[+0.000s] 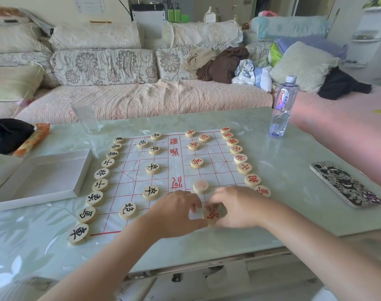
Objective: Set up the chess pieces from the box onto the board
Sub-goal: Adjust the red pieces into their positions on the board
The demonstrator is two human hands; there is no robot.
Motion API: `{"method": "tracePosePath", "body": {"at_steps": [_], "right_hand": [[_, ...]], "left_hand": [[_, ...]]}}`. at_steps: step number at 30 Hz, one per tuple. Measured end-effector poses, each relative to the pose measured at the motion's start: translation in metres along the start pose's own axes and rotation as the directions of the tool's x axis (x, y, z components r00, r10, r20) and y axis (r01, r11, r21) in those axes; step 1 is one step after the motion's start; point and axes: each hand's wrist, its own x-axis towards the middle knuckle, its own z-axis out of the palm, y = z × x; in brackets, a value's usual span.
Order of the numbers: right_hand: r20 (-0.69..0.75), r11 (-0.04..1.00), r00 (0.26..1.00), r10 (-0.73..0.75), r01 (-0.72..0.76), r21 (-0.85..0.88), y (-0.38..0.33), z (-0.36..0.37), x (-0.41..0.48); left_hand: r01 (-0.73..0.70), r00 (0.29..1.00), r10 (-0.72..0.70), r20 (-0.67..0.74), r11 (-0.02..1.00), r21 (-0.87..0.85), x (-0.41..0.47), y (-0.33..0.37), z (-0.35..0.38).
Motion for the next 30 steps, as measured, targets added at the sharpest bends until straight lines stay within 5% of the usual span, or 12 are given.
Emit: {"method": "tracePosePath", "body": {"at_steps": [3,25,30], "right_hand": [[-0.095,1.0,0.995,0.029,-0.029,-0.002,0.001,0.0,-0.001],[-0.037,0.989,0.999,-0.006,0.012,0.151,0.003,-0.001,0.0],[-0.188,0.955,0.968,0.168,-0.113,0.273,0.034,-0.024,-0.002]], "left_hand": [[0.003,1.0,-0.003,0.013,0.999,-0.04,0.001,0.002,0.0],[0.007,0.999,-0.008,0.037,1.0,0.005,0.005,0.001,0.004],[0.043,0.997,-0.043,0.057,0.999,0.005,0.008,0.009,-0.003]]}}
